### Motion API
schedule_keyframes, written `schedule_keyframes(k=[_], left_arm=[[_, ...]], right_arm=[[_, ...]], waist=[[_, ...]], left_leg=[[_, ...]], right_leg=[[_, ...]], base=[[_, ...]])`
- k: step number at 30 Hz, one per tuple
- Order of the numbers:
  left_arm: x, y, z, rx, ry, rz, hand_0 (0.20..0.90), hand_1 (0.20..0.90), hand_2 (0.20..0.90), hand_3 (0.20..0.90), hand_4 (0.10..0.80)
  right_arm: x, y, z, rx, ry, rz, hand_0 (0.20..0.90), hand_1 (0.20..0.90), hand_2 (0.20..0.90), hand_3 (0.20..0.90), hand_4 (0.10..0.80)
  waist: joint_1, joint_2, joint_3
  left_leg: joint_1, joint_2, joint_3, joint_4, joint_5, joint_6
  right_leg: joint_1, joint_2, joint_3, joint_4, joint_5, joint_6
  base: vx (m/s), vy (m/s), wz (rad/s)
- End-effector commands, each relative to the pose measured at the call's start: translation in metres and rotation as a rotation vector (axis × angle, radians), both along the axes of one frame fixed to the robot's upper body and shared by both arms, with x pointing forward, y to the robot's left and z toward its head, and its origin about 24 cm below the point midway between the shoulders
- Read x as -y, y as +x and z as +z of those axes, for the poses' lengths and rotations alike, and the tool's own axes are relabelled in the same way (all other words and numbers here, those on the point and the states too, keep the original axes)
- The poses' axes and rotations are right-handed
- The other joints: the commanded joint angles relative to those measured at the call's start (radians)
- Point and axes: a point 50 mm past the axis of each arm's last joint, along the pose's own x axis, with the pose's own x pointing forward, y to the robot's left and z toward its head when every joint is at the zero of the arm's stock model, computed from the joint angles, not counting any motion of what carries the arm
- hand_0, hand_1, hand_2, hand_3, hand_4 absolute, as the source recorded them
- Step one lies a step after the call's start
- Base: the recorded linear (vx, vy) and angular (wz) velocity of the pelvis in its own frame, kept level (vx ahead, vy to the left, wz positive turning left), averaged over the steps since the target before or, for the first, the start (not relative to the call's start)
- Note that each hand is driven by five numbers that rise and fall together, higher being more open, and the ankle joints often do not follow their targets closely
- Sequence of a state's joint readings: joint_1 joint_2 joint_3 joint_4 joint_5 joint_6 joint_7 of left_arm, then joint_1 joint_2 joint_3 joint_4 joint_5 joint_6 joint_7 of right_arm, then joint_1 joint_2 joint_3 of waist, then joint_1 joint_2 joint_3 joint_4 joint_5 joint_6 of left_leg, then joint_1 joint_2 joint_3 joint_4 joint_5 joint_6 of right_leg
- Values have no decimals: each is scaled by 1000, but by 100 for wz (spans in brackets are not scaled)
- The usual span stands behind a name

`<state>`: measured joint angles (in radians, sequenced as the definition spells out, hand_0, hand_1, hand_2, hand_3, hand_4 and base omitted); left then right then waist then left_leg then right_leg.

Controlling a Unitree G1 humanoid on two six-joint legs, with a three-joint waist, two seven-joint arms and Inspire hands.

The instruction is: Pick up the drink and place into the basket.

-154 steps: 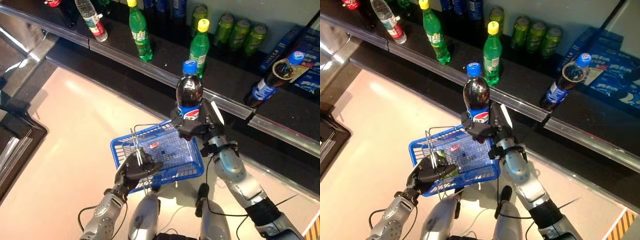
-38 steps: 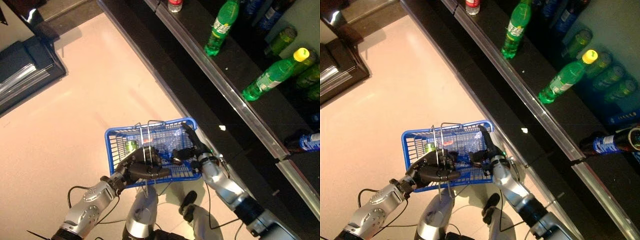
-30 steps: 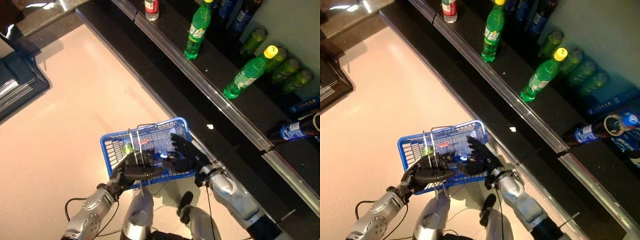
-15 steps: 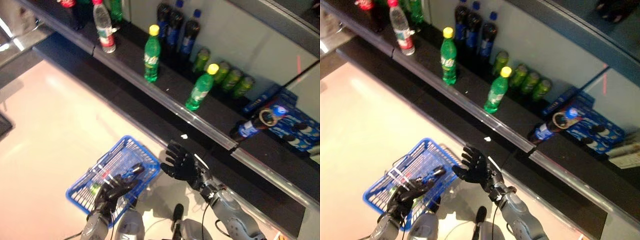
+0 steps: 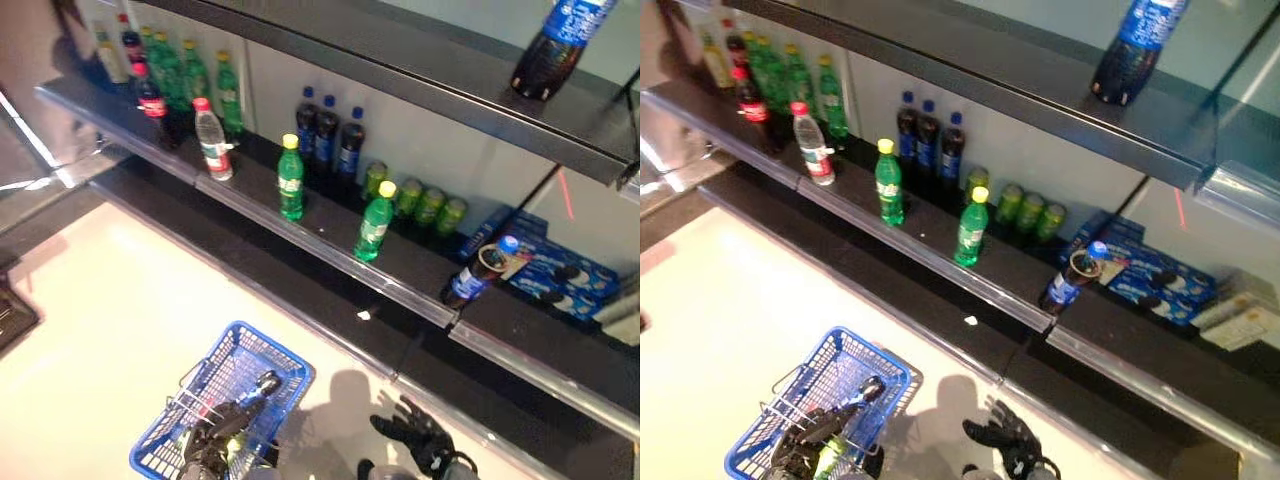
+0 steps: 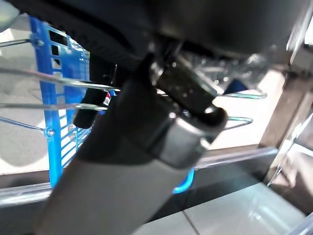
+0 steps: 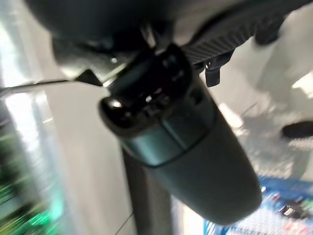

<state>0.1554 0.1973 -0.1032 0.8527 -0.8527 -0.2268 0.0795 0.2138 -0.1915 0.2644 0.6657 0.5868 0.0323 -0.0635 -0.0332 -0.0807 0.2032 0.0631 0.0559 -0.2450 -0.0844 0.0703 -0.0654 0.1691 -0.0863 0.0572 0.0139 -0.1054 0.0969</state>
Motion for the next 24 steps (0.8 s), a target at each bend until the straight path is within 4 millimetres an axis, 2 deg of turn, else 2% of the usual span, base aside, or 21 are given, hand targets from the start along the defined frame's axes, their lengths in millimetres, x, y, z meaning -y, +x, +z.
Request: schedule_keyframes(k=[1,3,5,7,9,10,12,13,15,17,18,19,20,21,22,24], left_arm=[[-22,38,39,350,104,61,300,300,300,200,100],[-21,34,35,334,91,76,300,300,300,200,100],[-20,33,28,295,44,135,300,300,300,200,100],[-16,33,24,270,27,170,300,300,300,200,100],[-15,25,20,249,13,223,300,300,300,200,100],[-15,25,20,249,13,223,300,300,300,200,100],[-15,20,17,232,1,255,300,300,300,200,100],[-15,21,16,226,-1,251,300,300,300,200,100],[-13,23,14,208,6,221,300,300,300,200,100],[-14,25,14,203,14,181,300,300,300,200,100],[-14,26,14,197,19,161,300,300,300,200,100],[-13,27,13,191,17,151,300,300,300,200,100],[-12,26,13,187,16,120,300,300,300,200,100],[-11,26,13,190,21,95,300,300,300,200,100],[-12,25,13,190,27,80,300,300,300,200,100],[-15,25,14,195,20,79,300,300,300,200,100]], right_arm=[[18,1,-1,1,-56,-7,900,900,900,900,800],[23,-5,-6,-43,-56,-41,900,900,900,900,800],[32,-19,-15,-131,-84,-91,900,900,900,900,800],[42,-27,-18,-165,-111,-126,900,900,900,900,800],[48,-34,-21,-197,-118,-134,900,900,900,900,800],[48,-34,-21,-197,-118,-134,900,900,900,900,800],[54,-48,-24,-240,-129,-148,900,900,900,900,800],[57,-54,-26,-262,-138,-163,900,900,900,900,800],[58,-58,-28,-299,-152,-184,900,900,900,900,800],[56,-60,-30,-324,-158,-214,900,900,900,900,800],[54,-61,-32,-337,-157,-232,900,900,900,900,800],[53,-60,-32,-342,-162,-242,900,900,900,900,800],[50,-57,-32,-340,-166,-271,900,900,900,900,800],[49,-57,-32,-330,-162,-291,900,900,900,900,800],[49,-57,-31,-320,-159,-303,900,900,900,900,800],[49,-56,-31,-311,-160,-306,900,900,900,900,800]], waist=[[46,39,-43],[52,42,-38],[41,43,-28],[38,44,-23],[43,47,-26],[43,47,-26],[40,43,-28],[39,41,-30],[39,42,-30],[45,34,-25],[45,32,-22],[43,36,-21],[34,53,-21],[30,62,-22],[23,77,-22],[0,82,-28]], left_leg=[[11,-15,119,22,-10,42],[3,-11,140,35,-8,37],[-36,15,250,117,-13,15],[-55,42,253,123,4,-1],[-54,63,226,101,19,-10],[-54,63,226,101,19,-10],[-62,77,241,117,16,-14],[-59,76,256,126,2,-11],[-56,54,274,155,-30,2],[-80,10,290,223,-74,33],[-80,-16,297,229,-86,58],[-71,-33,295,221,-92,79],[-57,-61,286,207,-100,109],[-51,-71,280,200,-102,118],[-40,-77,270,186,-103,126],[-29,-97,252,171,-104,137]], right_leg=[[-98,34,-17,45,108,-35],[-92,34,-34,44,105,-40],[-87,23,-86,59,96,-54],[-86,15,-105,77,88,-57],[-86,8,-97,84,78,-52],[-86,8,-97,84,78,-52],[-83,-9,-90,89,74,-45],[-83,-30,-94,91,74,-34],[-94,-75,-96,122,74,-8],[-92,-117,-78,176,73,16],[-111,-137,-71,233,106,35],[-137,-152,-53,299,138,41],[-195,-153,-18,438,204,33],[-221,-147,-7,494,225,25],[-251,-126,7,564,251,13],[-289,-31,32,569,216,2]], base=[[-4,-22,60],[18,40,65],[73,190,58],[124,292,59],[139,286,48],[148,280,30],[166,308,10],[221,396,10],[250,417,21],[236,375,36],[229,400,44],[268,535,48],[252,511,52],[272,527,60],[237,373,61],[257,263,60]])
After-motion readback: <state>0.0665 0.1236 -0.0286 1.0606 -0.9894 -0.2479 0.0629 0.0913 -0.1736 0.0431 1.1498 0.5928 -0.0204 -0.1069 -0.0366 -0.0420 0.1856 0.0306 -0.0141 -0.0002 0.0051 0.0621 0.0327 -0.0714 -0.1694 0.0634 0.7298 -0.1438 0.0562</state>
